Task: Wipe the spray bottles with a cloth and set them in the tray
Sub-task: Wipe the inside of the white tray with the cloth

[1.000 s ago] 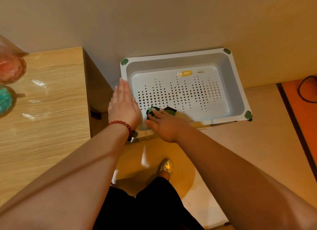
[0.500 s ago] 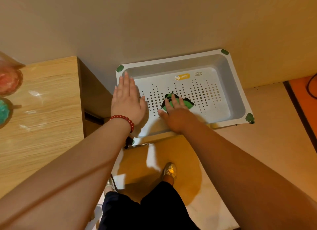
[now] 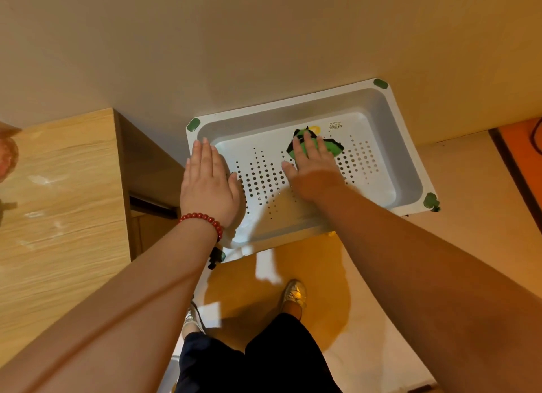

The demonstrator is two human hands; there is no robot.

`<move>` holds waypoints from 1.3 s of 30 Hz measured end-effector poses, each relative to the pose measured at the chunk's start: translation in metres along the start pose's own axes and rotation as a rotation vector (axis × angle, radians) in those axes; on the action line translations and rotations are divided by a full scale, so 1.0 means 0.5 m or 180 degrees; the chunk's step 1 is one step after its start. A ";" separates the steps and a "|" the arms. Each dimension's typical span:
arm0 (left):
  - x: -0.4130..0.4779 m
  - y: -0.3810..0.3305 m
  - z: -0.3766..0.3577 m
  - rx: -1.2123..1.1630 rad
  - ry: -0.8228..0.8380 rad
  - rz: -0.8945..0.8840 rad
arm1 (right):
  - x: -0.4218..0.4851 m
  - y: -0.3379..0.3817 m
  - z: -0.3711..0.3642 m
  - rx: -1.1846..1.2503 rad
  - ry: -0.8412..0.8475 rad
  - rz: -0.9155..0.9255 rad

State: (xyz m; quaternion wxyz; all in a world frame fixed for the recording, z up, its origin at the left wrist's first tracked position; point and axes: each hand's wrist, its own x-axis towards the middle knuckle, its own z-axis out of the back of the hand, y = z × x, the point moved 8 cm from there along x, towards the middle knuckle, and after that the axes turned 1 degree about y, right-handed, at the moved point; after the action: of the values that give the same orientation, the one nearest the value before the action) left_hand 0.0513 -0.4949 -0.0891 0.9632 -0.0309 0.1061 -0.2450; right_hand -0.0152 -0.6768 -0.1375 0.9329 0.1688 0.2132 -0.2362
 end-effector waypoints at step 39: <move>0.003 -0.019 -0.010 0.0558 0.0107 -0.0234 | -0.013 0.039 -0.018 0.0027 0.0043 0.0039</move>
State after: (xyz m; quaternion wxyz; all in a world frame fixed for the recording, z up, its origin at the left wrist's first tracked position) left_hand 0.0469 -0.5038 -0.0933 0.9506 0.0538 0.0991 -0.2891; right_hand -0.0132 -0.6542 -0.1377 0.9322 0.1756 0.2174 -0.2302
